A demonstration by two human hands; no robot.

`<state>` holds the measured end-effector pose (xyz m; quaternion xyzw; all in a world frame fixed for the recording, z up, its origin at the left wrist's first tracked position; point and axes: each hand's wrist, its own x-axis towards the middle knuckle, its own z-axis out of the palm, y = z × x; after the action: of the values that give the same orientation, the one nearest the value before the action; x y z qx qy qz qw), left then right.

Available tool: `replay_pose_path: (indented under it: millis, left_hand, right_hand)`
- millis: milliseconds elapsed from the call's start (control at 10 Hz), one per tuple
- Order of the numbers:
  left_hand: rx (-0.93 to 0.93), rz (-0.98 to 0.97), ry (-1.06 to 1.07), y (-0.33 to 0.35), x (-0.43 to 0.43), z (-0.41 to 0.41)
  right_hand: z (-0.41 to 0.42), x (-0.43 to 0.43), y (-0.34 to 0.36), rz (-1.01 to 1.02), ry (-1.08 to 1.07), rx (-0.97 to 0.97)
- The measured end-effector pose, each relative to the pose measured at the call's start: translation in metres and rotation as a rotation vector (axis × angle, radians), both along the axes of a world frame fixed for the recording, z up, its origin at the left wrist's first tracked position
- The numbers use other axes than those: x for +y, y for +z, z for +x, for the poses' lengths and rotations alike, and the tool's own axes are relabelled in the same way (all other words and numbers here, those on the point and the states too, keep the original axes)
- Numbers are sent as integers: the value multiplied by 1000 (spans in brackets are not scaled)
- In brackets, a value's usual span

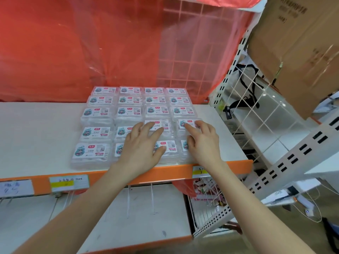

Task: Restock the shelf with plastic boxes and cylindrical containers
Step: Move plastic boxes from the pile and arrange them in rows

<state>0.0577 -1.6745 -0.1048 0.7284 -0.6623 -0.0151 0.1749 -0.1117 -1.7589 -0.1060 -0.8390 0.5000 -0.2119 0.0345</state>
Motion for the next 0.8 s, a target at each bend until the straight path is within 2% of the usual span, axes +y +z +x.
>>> replay_pose_path:
  millis: [800]
  left_hand:
    - [44,45,18,0,-2,-2]
  right_hand:
    - [3,-2,4,57,26,21]
